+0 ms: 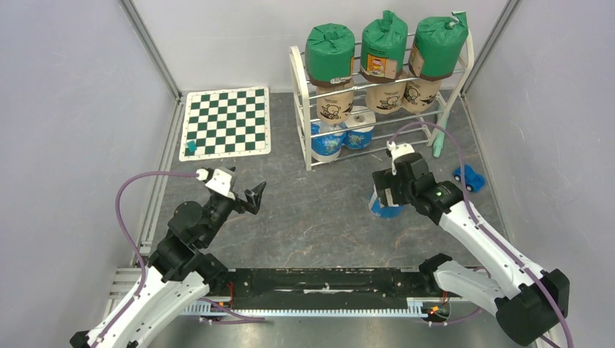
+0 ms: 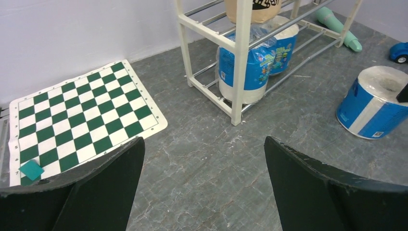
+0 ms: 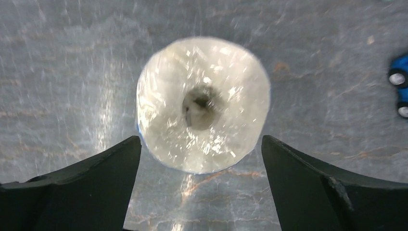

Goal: Place and organize the paper towels onto the shelf
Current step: Place the paper towel at the center of the board, then adjust the paper towel at the center of the board.

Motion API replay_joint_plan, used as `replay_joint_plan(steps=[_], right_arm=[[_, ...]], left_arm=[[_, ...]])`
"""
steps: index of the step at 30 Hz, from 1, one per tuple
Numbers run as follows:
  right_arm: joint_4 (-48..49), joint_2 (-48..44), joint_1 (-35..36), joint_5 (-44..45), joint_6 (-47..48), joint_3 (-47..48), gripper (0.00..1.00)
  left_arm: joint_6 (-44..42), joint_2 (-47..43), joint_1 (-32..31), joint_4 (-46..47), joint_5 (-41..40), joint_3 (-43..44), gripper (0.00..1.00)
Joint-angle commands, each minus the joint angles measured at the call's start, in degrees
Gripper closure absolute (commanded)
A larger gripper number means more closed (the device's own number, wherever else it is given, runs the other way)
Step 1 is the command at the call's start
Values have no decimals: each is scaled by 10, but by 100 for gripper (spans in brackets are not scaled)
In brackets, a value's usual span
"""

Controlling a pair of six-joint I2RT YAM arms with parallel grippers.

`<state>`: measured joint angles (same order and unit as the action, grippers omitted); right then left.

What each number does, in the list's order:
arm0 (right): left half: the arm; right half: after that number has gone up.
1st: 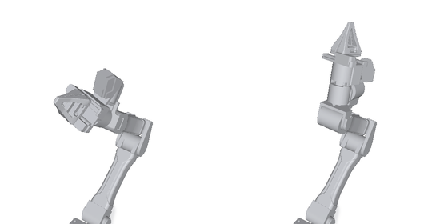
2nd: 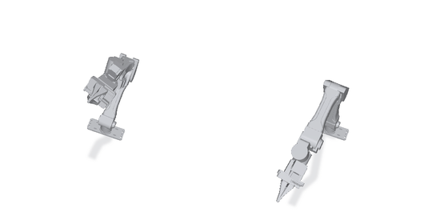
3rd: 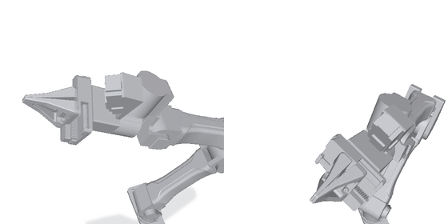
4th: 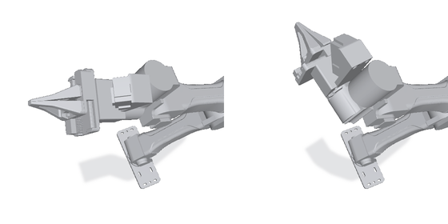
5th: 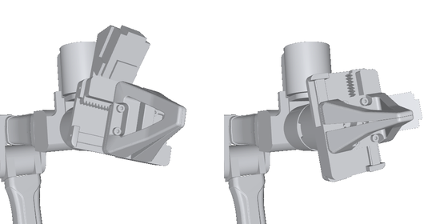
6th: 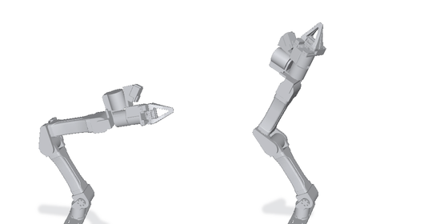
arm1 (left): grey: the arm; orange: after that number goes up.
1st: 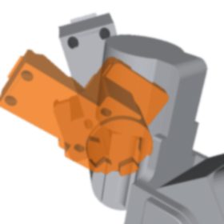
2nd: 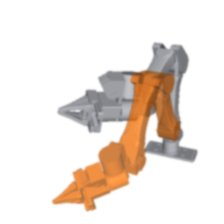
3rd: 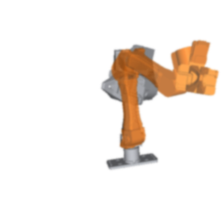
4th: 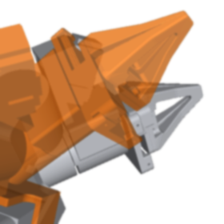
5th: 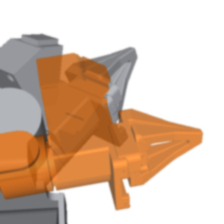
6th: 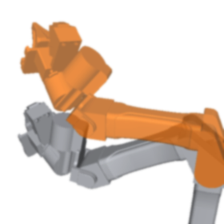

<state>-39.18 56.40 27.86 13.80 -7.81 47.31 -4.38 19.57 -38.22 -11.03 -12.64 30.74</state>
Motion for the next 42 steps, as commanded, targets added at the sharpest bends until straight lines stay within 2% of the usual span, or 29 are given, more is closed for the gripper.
replay_joint_plan(steps=[1, 7, 15, 21, 28, 31, 34, 39, 42], right_arm=[[-14, -14, -3, -45, -11, -33, 2], [-23, -31, -3, -59, -16, -63, 2], [47, -12, 12, -189, -36, -72, 2], [115, 22, 79, -193, -61, -49, 2], [200, 107, 112, -183, -31, -16, 2], [196, 150, 124, -179, -14, 25, 2], [186, 152, 134, -178, 3, 56, 2], [146, 100, 134, -94, 19, 63, 2], [125, 67, 131, 16, -5, 55, 2]], left_arm=[[-21, 0, 2, 8, 22, -2, 0], [-23, 3, 2, 12, 28, -3, 0], [-21, 4, 2, 11, 32, -3, 0], [-21, 2, 2, 10, 31, -4, 0], [-21, -1, 2, 10, 31, -5, 0], [-20, -1, 2, 11, 31, -5, 0], [-19, -1, 2, 9, 30, -6, 0], [-19, -4, 2, 9, 26, -7, 0], [-18, -2, 2, 11, 29, -6, 0]])
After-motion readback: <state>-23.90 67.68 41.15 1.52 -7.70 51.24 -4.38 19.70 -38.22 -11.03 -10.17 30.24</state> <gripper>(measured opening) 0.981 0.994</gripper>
